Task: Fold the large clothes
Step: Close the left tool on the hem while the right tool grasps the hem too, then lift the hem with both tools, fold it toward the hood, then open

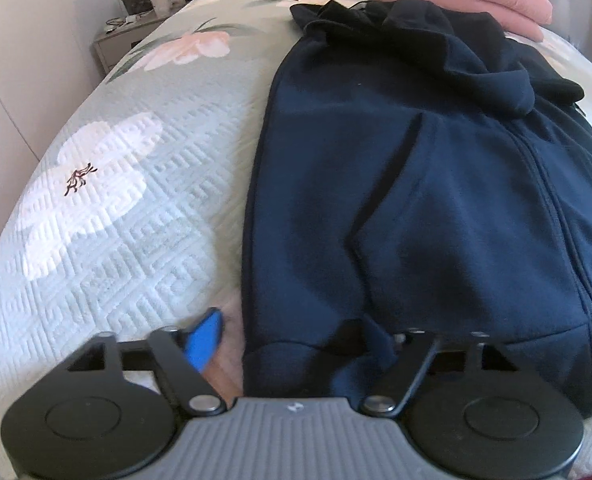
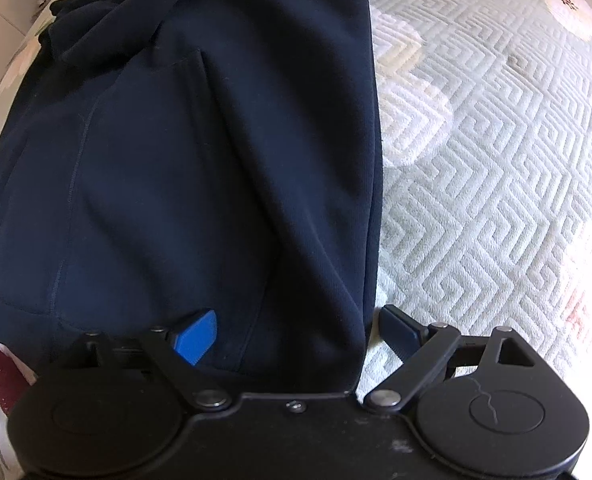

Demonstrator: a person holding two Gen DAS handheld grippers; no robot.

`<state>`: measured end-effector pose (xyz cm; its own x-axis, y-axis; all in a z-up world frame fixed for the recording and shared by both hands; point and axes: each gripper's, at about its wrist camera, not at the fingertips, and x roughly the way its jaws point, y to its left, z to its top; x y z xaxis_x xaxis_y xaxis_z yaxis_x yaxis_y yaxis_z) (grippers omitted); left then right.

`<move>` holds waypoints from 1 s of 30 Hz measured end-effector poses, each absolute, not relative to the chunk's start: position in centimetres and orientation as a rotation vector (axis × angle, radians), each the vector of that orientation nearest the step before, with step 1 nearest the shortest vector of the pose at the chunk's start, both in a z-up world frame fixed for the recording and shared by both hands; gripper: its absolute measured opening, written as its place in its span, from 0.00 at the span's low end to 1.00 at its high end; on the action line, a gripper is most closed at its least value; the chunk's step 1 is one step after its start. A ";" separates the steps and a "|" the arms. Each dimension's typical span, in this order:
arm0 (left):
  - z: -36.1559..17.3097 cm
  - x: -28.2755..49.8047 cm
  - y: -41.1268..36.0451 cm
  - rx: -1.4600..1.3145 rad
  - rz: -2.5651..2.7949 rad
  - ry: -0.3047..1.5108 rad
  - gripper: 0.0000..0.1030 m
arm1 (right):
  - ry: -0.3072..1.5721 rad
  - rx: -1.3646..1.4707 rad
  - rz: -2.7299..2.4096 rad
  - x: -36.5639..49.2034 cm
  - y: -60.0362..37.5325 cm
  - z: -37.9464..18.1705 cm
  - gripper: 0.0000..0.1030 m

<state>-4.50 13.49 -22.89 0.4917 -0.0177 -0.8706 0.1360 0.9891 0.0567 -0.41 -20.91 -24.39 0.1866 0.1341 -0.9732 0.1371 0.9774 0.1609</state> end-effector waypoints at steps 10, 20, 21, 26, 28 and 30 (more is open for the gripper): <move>-22.1 -4.9 12.8 0.094 -0.141 1.087 0.42 | 1.441 0.195 0.031 0.1 -19.6 -24.4 1.00; -21.3 -6.0 12.5 -0.018 -0.162 0.951 0.13 | 1.356 0.254 0.092 -1.2 -18.4 -22.3 0.07; -20.7 -6.0 12.8 -0.045 -0.163 0.920 0.13 | 1.333 0.268 0.088 -1.4 -18.5 -22.0 0.07; -18.3 -5.3 14.4 -0.191 -0.141 0.842 0.13 | 1.145 0.493 0.167 -2.1 -20.0 -19.0 0.07; -17.3 -4.8 14.9 -0.230 -0.141 0.816 0.13 | 1.100 0.582 0.197 -2.1 -20.8 -18.1 0.07; -16.3 -3.8 15.0 -0.260 -0.145 0.795 0.12 | 1.054 0.652 0.211 -2.0 -21.5 -17.3 0.07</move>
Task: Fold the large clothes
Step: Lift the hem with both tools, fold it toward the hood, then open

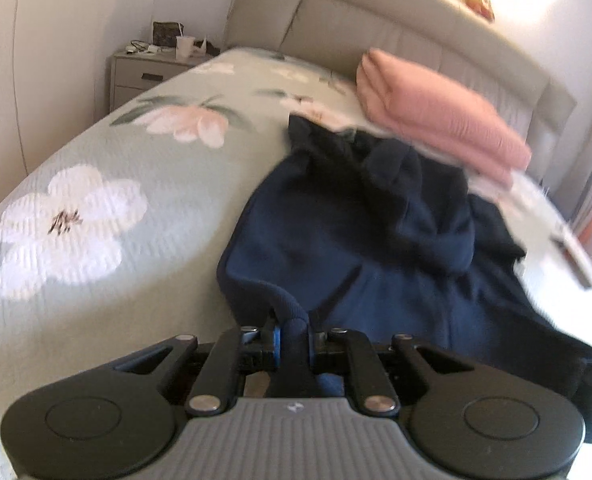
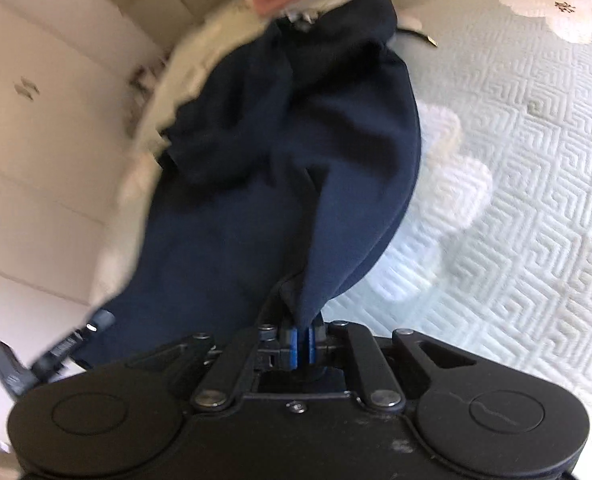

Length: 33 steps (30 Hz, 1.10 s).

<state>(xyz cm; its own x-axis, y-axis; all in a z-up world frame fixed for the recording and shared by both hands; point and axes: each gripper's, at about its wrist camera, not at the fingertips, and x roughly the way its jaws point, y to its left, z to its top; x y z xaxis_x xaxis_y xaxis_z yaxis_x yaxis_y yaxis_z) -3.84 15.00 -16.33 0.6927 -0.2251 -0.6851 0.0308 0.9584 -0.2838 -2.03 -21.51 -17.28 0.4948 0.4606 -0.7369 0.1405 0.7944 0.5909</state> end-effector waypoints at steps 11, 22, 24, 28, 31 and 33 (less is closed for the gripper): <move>-6.8 3.9 12.8 -0.272 -0.169 0.588 0.12 | 0.786 0.973 0.240 2.8 -26.9 -12.8 0.08; 1.5 17.7 8.6 -0.203 -0.202 0.612 0.13 | 0.608 1.140 0.184 11.3 -31.1 -9.3 0.08; 1.4 20.7 8.1 -0.230 -0.220 0.650 0.13 | 0.589 1.186 0.162 13.1 -31.8 -9.3 0.08; -0.1 25.5 6.3 -0.173 -0.188 0.685 0.13 | 0.551 1.227 0.122 16.1 -32.8 -10.6 0.08; -3.1 28.9 6.5 -0.237 -0.161 0.726 0.13 | 0.550 1.284 0.051 19.1 -33.4 -12.9 0.08; -5.8 31.6 6.7 -0.260 -0.146 0.760 0.13 | 0.574 1.296 -0.006 21.8 -33.6 -14.8 0.08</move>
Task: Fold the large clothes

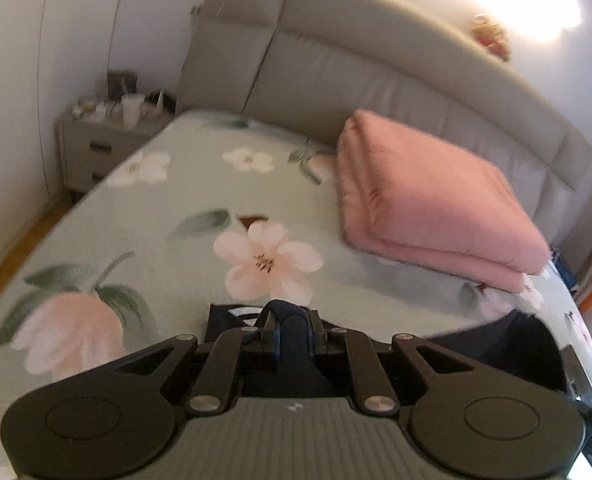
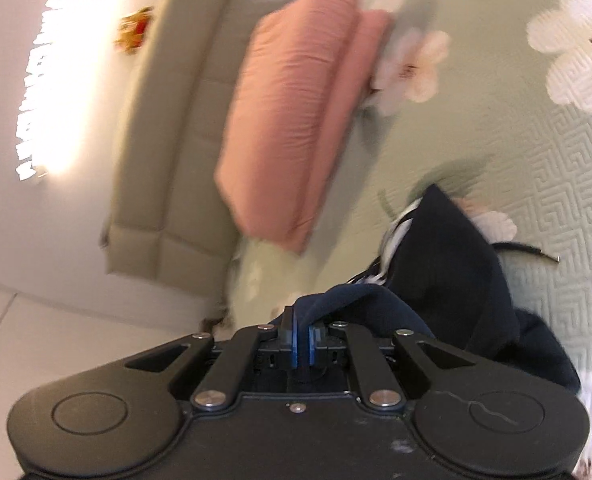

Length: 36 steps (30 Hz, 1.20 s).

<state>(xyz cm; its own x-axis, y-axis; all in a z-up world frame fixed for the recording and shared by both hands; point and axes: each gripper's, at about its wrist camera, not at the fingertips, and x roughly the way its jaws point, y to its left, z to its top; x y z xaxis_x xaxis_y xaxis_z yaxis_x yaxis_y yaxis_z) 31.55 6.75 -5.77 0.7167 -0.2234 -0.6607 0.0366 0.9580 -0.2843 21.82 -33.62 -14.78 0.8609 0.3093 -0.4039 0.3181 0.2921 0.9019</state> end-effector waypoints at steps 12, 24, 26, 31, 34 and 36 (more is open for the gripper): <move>-19.9 43.8 9.5 -0.409 0.005 1.021 0.24 | 0.894 1.269 -0.196 35.2 -33.9 -23.3 0.12; -14.7 42.6 9.8 -0.292 -0.112 1.031 0.73 | 0.835 0.971 -0.016 33.5 -35.6 -16.5 0.84; -15.0 42.4 8.9 -0.276 -0.123 1.047 0.73 | 0.777 0.874 -0.049 32.5 -35.3 -14.5 0.86; -17.2 42.0 7.5 -0.304 -0.117 1.099 0.71 | 0.794 0.789 -0.008 31.4 -32.8 -13.3 0.85; -18.4 42.6 7.0 -0.351 -0.120 1.124 0.70 | 0.824 0.773 -0.029 32.4 -30.9 -14.1 0.85; -19.2 43.4 6.6 -0.355 -0.114 1.159 0.65 | 0.845 0.774 -0.048 33.8 -29.9 -15.0 0.85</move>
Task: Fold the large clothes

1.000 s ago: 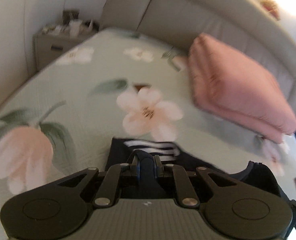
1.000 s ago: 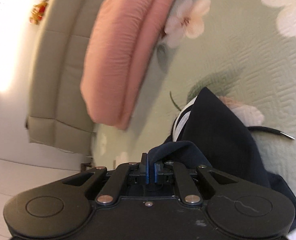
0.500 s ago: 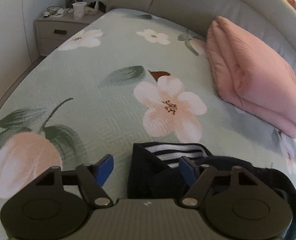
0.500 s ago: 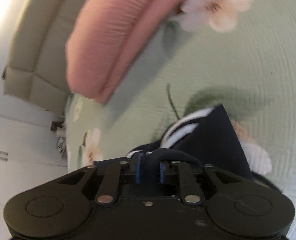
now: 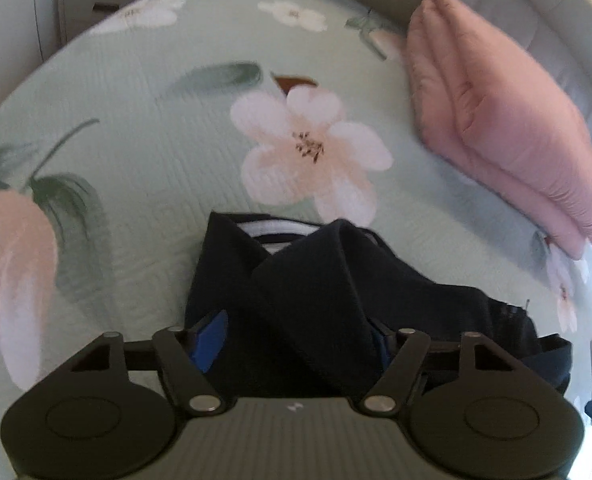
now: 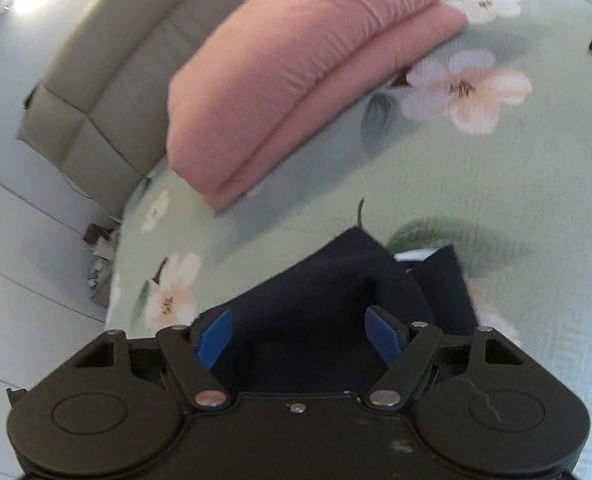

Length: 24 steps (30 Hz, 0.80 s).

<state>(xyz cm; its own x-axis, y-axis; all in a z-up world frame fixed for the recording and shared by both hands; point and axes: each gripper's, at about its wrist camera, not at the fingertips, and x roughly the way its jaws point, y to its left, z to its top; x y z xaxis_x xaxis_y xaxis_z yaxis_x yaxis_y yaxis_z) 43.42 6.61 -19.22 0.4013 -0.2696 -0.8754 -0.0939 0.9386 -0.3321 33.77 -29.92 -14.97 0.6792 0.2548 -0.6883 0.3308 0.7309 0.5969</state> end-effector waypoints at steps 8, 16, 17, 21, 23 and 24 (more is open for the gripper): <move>-19.8 44.7 6.6 -0.388 -0.097 1.124 0.08 | 0.942 0.733 -0.066 40.2 -24.5 -15.8 0.85; -16.5 47.2 7.7 -0.485 -0.087 0.974 0.07 | 0.918 0.537 -0.204 43.5 -20.6 -17.3 0.01; -16.7 47.7 7.8 -0.501 -0.084 0.986 0.07 | 0.858 0.582 -0.205 43.1 -21.1 -16.7 0.01; -18.6 50.5 7.9 -0.456 -0.066 1.169 0.12 | 0.603 0.597 -0.210 41.6 -23.4 -13.9 0.01; -19.1 50.5 7.9 -0.401 -0.070 1.202 0.12 | 0.612 0.574 -0.137 41.8 -25.0 -13.9 0.11; -19.1 50.2 7.9 -0.381 -0.089 1.194 0.12 | 0.660 0.580 -0.068 42.1 -26.0 -14.4 0.46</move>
